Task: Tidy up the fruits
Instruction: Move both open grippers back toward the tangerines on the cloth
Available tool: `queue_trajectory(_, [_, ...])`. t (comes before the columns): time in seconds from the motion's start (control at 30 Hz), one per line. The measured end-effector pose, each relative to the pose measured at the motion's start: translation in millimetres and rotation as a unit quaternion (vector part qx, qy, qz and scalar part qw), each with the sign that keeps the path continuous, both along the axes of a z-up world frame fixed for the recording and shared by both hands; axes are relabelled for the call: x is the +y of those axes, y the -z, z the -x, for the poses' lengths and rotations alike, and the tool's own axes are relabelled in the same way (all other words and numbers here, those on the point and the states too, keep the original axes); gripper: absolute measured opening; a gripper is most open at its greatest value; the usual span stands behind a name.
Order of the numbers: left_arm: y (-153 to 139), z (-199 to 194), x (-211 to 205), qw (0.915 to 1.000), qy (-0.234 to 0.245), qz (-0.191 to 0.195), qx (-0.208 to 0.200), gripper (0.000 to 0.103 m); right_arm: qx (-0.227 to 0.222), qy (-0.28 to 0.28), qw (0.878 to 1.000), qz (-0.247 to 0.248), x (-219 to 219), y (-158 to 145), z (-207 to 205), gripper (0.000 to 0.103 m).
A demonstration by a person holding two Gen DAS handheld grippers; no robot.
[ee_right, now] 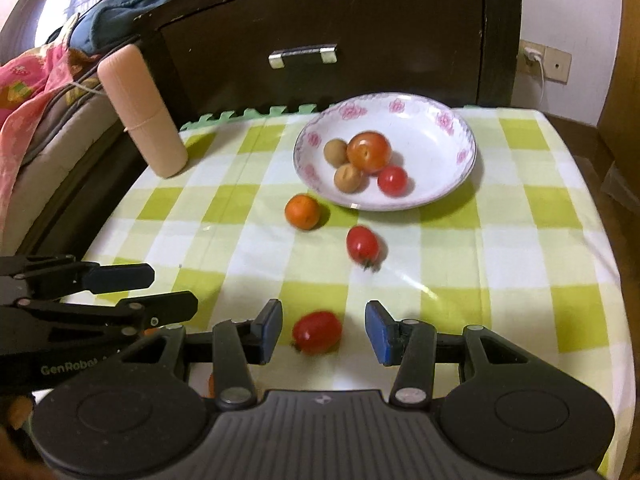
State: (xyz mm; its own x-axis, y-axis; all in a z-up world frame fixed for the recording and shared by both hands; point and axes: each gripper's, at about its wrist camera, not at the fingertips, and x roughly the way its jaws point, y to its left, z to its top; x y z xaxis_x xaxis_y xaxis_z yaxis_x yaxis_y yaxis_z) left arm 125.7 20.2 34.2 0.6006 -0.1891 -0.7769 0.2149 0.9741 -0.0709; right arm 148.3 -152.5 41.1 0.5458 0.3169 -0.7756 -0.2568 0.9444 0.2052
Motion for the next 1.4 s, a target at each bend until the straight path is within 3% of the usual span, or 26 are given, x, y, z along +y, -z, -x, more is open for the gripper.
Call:
queue_trajectory(0.6, [2.5, 26.2, 19.1, 0.9999, 0.008, -0.003, 0.015, 0.060, 0.033, 0.001, 0.999, 0.003, 6.4, 17.6, 32.8, 0.045])
queue_trajectory(0.9, [6.6, 38.2, 23.3, 0.9993, 0.012, -0.016, 0.030, 0.060, 0.021, -0.042, 0.999, 0.018, 24.8, 18.0, 43.0, 0.045])
queue_trajectory(1.4, [18.4, 39.1, 22.3, 0.9982, 0.020, -0.032, 0.047, 0.061, 0.038, -0.091, 0.995, 0.025, 47.7, 31.8, 35.5, 0.045])
